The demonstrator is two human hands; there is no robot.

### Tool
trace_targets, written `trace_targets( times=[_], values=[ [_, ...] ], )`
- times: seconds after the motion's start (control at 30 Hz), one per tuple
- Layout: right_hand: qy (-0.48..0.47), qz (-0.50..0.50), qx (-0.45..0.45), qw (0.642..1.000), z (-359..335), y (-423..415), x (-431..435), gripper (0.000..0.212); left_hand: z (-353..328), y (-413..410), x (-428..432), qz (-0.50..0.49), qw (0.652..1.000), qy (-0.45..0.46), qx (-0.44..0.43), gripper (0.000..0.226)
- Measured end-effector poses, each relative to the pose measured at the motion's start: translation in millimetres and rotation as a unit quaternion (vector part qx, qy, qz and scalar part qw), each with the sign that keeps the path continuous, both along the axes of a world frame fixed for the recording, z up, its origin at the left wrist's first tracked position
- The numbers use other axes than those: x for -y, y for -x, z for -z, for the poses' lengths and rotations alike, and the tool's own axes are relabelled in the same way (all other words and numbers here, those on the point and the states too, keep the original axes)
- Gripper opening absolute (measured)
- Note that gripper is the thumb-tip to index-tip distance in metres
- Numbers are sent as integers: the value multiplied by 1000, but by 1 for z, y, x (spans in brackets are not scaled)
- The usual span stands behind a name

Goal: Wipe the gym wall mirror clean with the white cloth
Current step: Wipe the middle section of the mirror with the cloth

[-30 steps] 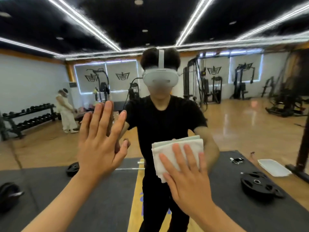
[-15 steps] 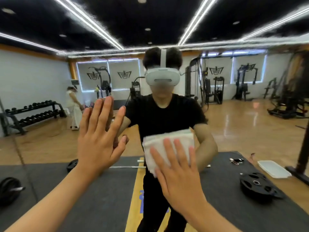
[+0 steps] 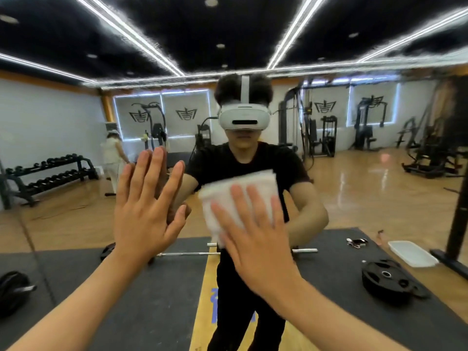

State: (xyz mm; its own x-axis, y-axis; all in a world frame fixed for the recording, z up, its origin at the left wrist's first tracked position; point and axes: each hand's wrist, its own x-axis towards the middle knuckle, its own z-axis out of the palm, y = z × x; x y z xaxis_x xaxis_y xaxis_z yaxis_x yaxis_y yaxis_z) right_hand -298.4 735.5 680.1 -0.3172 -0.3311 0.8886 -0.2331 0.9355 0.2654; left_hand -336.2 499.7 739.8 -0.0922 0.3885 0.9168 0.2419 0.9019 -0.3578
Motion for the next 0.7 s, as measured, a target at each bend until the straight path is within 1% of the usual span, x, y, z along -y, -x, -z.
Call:
trace_targets(
  times=[0.03, 0.07, 0.1, 0.13, 0.17, 0.27, 0.33, 0.4, 0.47, 0.5, 0.57, 0.6, 0.63, 0.67, 0.7],
  values=[
    [-54, 9, 7, 998, 19, -2, -7, 60, 0, 0, 0, 1, 1000, -1, 0, 70],
    [-102, 9, 9, 995, 24, -3, -18, 61, 1, 0, 1, 1, 1000, 0, -2, 70],
    [-131, 2, 11, 991, 14, -1, -29, 59, 1, 0, 1, 0, 1000, 3, -3, 70],
    [-141, -2, 3, 990, -6, 3, -40, 58, 1, 1, 1, -1, 1000, 5, -3, 70],
    [-122, -2, -15, 992, -36, 6, -48, 57, 1, 1, 1, -2, 1000, 6, -4, 70],
    [10, 23, -65, 998, -140, 12, -65, 57, 0, 1, 0, -2, 1000, 2, -5, 70],
    [49, 34, -75, 995, -169, 10, -66, 58, 0, 1, -1, 1, 1000, 2, -5, 69],
    [55, 35, -71, 995, -144, 8, -64, 59, 0, 0, 0, -1, 1000, -1, 1, 70],
    [44, 27, -48, 998, -85, 5, -64, 60, 2, -1, 0, -4, 1000, -3, 4, 70],
    [14, 23, -30, 999, -51, 2, -66, 61, 2, -1, 0, -3, 1000, -3, 5, 70],
    [-98, 30, -10, 995, -5, -4, -81, 62, 1, -1, 0, 0, 1000, 1, 6, 69],
    [-153, 26, -6, 988, -1, -6, -94, 60, 1, -1, 0, 2, 1000, 0, 6, 69],
    [-188, 19, -3, 982, -11, -5, -107, 59, 1, 0, 0, 4, 1000, -1, 3, 69],
    [-197, 16, -12, 980, -31, -3, -119, 58, 1, 0, 1, 5, 1000, 0, -1, 69],
    [-178, 17, -33, 983, -59, 0, -127, 57, 1, 0, 1, 5, 1000, 1, -5, 70]
  ],
)
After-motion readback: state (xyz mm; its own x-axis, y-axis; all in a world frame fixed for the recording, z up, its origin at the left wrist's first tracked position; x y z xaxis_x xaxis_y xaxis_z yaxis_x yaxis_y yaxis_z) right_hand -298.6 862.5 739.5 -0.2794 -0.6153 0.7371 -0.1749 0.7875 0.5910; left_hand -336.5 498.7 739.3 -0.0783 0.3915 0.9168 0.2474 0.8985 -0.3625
